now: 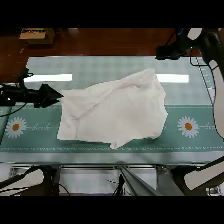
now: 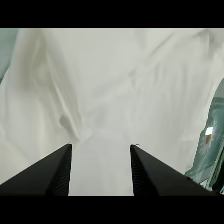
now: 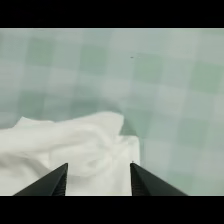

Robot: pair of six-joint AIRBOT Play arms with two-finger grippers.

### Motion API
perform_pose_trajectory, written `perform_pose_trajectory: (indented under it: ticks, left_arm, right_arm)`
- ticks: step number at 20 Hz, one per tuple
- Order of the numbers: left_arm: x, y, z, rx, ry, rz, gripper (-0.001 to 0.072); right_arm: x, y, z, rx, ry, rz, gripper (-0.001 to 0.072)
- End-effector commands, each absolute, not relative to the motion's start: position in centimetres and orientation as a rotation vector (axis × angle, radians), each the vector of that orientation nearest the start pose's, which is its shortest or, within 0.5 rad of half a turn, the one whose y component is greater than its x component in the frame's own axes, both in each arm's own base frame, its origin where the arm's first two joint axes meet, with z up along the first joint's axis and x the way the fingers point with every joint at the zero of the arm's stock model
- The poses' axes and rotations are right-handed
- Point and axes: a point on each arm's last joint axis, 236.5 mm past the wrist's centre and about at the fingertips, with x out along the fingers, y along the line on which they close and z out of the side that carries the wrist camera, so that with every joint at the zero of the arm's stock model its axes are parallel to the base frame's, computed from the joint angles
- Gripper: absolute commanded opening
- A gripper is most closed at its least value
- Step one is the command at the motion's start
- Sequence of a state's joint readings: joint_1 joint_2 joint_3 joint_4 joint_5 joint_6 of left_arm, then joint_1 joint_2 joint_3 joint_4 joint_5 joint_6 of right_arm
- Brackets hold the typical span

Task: Fold the shirts.

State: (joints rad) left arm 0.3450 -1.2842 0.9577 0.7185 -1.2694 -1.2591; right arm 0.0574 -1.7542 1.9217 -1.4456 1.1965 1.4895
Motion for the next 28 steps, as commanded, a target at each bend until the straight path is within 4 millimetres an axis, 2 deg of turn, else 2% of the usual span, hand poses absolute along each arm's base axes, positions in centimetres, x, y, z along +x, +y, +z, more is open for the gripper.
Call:
perform_pose_trajectory:
  ticks: [1,3,4,6,8,9,11,13,14,16,19,21,28]
  left_arm:
    - [34.3,-1.1,4.2,-0.730,1.322,-0.356,0.0437]
    - [31.3,3.0,4.4,-0.638,1.443,-0.183,0.0437]
    - [29.8,4.0,4.2,-0.600,1.482,-0.115,0.0438]
    - [27.8,3.0,3.7,-0.569,1.519,-0.115,0.0471]
    - [25.5,0.9,1.6,-0.564,1.580,-0.151,0.0597]
    - [24.3,-0.1,0.1,-0.568,1.620,-0.168,0.0598]
    - [22.2,-1.5,-2.2,-0.579,1.692,-0.194,0.0598]
    - [20.6,-2.5,-3.9,-0.577,1.740,-0.221,0.0623]
    - [19.9,-3.1,-4.4,-0.569,1.762,-0.238,0.0712]
    - [19.3,-4.3,-5.1,-0.506,1.781,-0.290,0.0711]
    - [20.5,-4.5,-6.7,-0.399,1.758,-0.259,0.0712]
    - [20.9,-4.9,-7.5,-0.394,1.762,-0.251,0.0711]
    - [19.8,-5.5,-10.4,-0.432,1.896,-0.250,0.0709]
  right_arm:
    - [50.5,-0.1,11.1,-0.156,1.103,0.090,0.0463]
    - [46.7,-3.9,12.4,-0.111,1.193,-0.003,0.0463]
    - [44.6,-5.2,12.2,-0.070,1.261,-0.029,0.0463]
    - [41.1,-6.1,10.7,0.013,1.385,-0.009,0.0463]
    - [39.0,-5.8,8.9,0.116,1.419,0.039,0.0463]
    - [38.0,-5.5,7.8,0.156,1.422,0.060,0.0464]
    - [35.8,-5.1,5.4,0.210,1.425,0.102,0.0542]
    - [33.7,-4.6,2.8,0.281,1.427,0.124,0.0543]
    - [32.9,-4.4,1.7,0.318,1.419,0.122,0.0543]
    - [31.9,-4.2,-0.4,0.368,1.405,0.115,0.0543]
    - [30.6,-3.2,-2.7,0.396,1.431,0.132,0.0542]
    - [30.3,-2.4,-3.2,0.421,1.435,0.154,0.0542]
    - [29.9,-1.8,-3.2,0.432,1.447,0.181,0.0542]
